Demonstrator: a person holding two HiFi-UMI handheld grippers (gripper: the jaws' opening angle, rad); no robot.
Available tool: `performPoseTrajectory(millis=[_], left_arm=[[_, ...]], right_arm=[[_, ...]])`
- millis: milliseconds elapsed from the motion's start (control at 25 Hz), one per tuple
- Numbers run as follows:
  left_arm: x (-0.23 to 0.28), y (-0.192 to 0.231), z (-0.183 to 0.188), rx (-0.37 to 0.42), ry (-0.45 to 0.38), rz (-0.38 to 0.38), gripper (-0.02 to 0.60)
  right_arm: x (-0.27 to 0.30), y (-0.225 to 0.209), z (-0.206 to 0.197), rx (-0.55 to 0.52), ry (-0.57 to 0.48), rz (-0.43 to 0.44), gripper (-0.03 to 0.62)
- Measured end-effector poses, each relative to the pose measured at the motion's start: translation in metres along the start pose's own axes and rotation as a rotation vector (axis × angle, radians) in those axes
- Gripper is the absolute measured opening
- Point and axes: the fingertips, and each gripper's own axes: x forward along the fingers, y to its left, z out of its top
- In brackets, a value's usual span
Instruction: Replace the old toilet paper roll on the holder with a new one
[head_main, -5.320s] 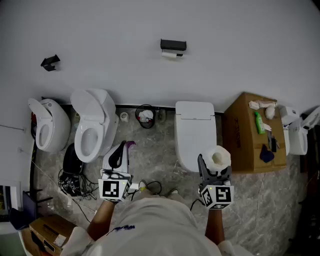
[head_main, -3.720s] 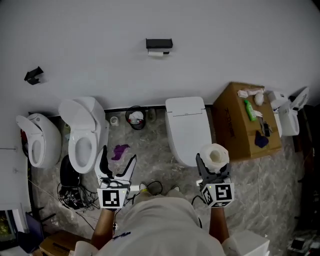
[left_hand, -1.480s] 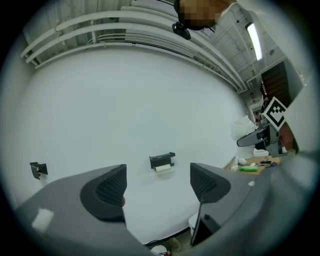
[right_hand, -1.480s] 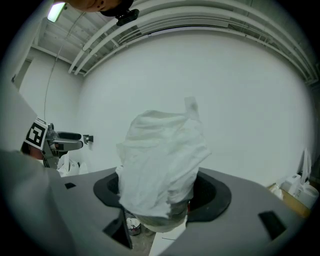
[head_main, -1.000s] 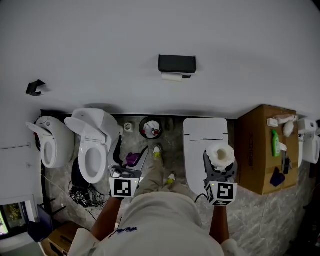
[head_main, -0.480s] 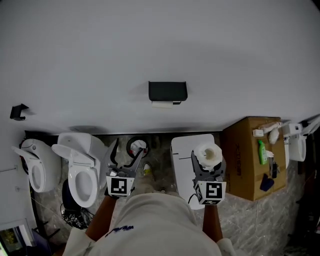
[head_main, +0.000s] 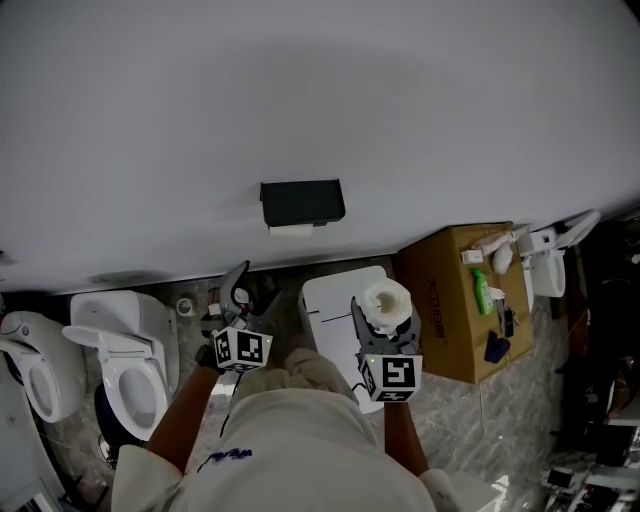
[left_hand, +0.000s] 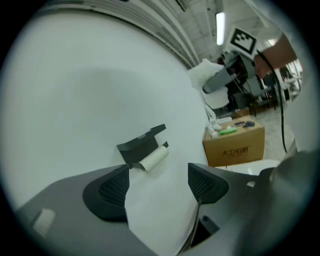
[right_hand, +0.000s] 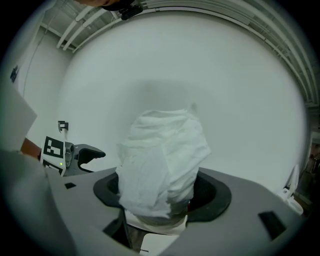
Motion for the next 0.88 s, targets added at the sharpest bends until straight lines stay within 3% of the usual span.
performPoseTrajectory(millis=[240,360,520,880], left_arm=[[0.043,-0.013,0.009,0.522,0.084,0.032,0.353],[0.063,-0.015,0.012,0.684,0.115,0.059,0.305],[0.084,-0.021,0.009,0.809,0.183,0.090,0.305],[0.111,-0.011,-0.004,0.867,0.292,0.131,0.285]], right_arm=[[0.015,-0.008,-0.010,0.008,0.040,-0.001,0.318],[0.024,-0.011,-0.011,0.003,0.025,0.026,0.318],[0.031,-0.016,-0.016,-0.006,-0.008,0.070,0.318],[0.044,-0.032,-0.032,0.054,-0.073,0.101,0.318]])
